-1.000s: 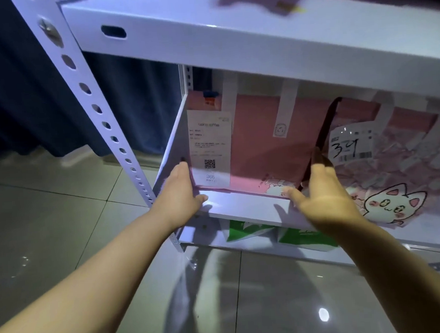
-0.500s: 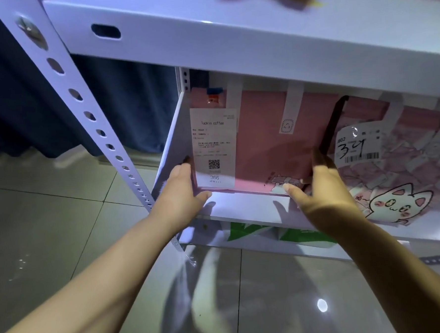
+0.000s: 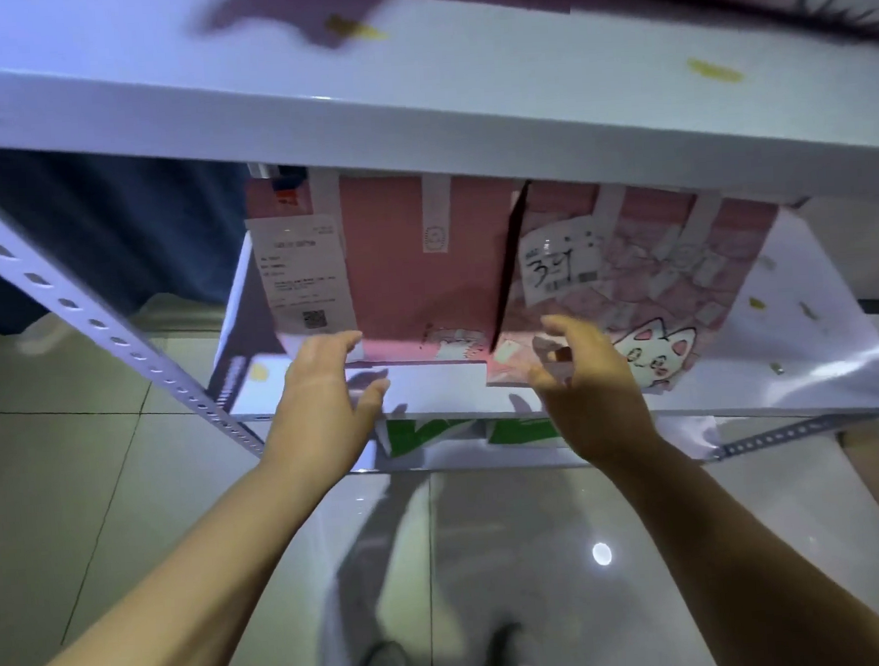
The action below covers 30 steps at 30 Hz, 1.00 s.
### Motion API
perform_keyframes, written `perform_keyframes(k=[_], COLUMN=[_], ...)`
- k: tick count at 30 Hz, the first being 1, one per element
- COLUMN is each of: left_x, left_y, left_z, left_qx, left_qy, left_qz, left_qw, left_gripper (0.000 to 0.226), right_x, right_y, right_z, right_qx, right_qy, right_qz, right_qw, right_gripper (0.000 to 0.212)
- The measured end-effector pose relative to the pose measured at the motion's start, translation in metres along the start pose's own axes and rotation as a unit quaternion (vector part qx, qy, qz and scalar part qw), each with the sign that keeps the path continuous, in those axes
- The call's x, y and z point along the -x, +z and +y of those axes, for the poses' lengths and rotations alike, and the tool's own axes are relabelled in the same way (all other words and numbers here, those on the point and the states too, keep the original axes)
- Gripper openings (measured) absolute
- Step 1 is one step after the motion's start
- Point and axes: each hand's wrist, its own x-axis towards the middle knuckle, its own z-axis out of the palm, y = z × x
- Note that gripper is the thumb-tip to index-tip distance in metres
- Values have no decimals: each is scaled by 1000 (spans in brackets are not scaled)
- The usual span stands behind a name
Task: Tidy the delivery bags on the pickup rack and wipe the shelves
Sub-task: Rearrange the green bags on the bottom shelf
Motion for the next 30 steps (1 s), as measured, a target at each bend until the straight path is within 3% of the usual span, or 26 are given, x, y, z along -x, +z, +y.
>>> perform_keyframes(k=[9, 15, 19, 23, 30], left_x=[-3, -11, -11, -9, -6], left_y=[61, 98, 109, 115, 124], left_z=[70, 102, 112, 120, 125], left_qx=[-22, -25, -37, -42, -29], left_qy=[43, -2, -16, -33, -47], left_qz=[-62, -72, -79, -75, -54], left_qw=[997, 997, 996, 996, 997], left_gripper=[51, 62, 51, 51, 58], right_x=[-1, -4, -7, -14, -16], right_y=[-48, -68, -69, -71, -76], right_z=[86, 129, 148, 155, 169], right_qx=[33, 62, 46, -47, -49], right_qy=[63, 102, 91, 107, 86], right_qz=[48, 106, 52, 2, -15], right_qw=[996, 987, 993, 993, 995], right_gripper=[40, 59, 72, 64, 62])
